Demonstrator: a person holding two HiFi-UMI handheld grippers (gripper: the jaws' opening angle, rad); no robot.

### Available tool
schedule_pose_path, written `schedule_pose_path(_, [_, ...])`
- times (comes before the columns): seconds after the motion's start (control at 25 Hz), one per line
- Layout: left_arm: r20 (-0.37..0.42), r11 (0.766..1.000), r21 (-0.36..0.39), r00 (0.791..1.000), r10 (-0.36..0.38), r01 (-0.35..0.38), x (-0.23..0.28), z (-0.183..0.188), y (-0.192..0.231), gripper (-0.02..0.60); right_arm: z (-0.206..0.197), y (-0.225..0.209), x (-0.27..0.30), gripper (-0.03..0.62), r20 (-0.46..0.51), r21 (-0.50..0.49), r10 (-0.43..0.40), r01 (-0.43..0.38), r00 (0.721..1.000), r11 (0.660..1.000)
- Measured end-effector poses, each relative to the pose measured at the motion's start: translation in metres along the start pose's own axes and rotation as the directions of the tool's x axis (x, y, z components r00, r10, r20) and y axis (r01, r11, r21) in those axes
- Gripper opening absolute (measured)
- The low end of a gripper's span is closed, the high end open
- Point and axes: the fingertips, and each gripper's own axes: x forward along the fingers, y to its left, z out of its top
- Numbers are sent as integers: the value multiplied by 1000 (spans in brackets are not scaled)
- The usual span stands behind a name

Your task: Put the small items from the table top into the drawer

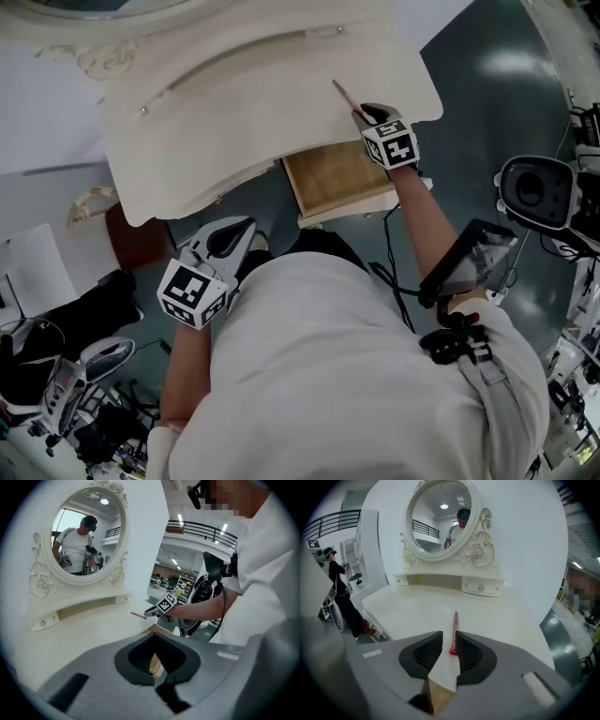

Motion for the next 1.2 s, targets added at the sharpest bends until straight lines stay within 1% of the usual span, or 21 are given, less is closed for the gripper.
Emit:
schedule_pose_path(0.36, [2, 997, -37, 998, 64, -64, -16, 1, -5, 0, 8, -12, 26, 90, -37, 11, 9, -9, 999, 1000])
schedule_pose_path(0.56, [0, 995, -50, 997, 82, -81, -19, -4, -5, 0, 0, -14, 38, 86, -61, 31, 23, -21, 998, 999])
schedule_pose_path(0.72, [3, 995, -57, 996, 87, -87, -21, -10, 2, 0, -3, -16, 44, 69, -69, 45, 8, -5, 998, 999])
schedule_pose_path(0.8, [6, 994, -58, 996, 88, -87, -21, -9, -1, 0, -4, -18, 41, 48, -70, 50, 0, 4, 998, 999])
schedule_pose_path(0.96, [15, 995, -52, 996, 84, -83, -23, -8, -3, 0, -5, -22, 37, 47, -65, 67, -11, 16, 998, 998])
schedule_pose_path(1.2, [32, 997, -39, 998, 62, -61, -41, -18, 8, 0, -1, -6, 29, 46, -43, 96, -43, 47, 998, 994])
